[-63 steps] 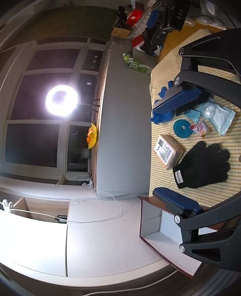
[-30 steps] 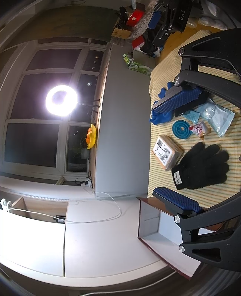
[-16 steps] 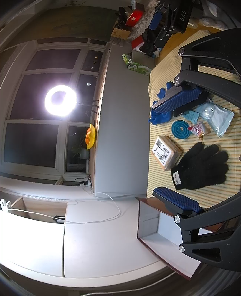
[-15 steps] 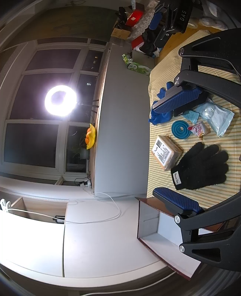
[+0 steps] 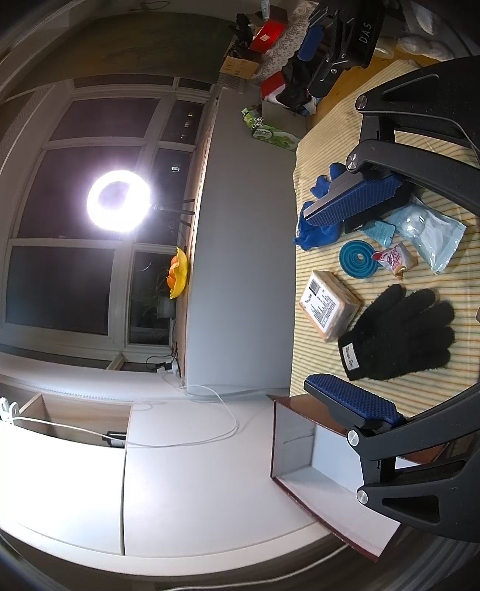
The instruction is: Organize soft objects
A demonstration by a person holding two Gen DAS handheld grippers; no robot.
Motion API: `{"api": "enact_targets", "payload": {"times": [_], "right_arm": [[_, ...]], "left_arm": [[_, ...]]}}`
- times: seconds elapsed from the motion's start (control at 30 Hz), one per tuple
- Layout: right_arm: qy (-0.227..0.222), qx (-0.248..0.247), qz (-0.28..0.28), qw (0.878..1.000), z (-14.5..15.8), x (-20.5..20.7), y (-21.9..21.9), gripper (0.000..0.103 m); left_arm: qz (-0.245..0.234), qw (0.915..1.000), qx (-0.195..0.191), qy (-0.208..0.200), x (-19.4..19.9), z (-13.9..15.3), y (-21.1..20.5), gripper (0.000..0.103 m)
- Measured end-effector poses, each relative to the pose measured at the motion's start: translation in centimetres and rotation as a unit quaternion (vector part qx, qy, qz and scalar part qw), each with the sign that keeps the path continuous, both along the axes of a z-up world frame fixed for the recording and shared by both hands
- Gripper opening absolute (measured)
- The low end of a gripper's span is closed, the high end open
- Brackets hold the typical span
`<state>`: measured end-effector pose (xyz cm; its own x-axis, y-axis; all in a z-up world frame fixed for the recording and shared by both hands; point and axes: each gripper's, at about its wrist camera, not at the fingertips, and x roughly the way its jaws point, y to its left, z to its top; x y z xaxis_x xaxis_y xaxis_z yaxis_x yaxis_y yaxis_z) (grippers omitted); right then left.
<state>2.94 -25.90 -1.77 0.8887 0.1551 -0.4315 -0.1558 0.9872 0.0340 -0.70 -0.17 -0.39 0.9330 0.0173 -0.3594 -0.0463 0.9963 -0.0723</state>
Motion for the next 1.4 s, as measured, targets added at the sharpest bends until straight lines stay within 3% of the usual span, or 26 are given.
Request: {"api": "enact_targets", "payload": {"times": [0.57, 0.93, 1.13, 1.4], "right_arm": [[0.011, -0.002, 0.003, 1.000, -0.4, 0.6, 0.4, 0.102], [0.038, 0.001, 0.016, 0.999, -1.7, 1.1, 0.2, 0.102], [0.059, 0.016, 0.041, 0.997, -2.4, 1.5, 0.0, 0.102], [0.095, 0.059, 0.055, 0.992, -3.2, 3.0, -1.5, 0.102]], "left_arm": [[0.003, 0.9999, -0.005, 0.011, 0.2, -0.4, 0.5, 0.083], [0.029, 0.9987, -0.020, 0.037, 0.0, -1.7, 3.3, 0.083], [0.043, 0.9963, -0.028, 0.068, -0.4, -3.5, 5.1, 0.083], [0.037, 0.9951, -0.043, 0.081, -0.5, -4.4, 5.7, 0.082]]}}
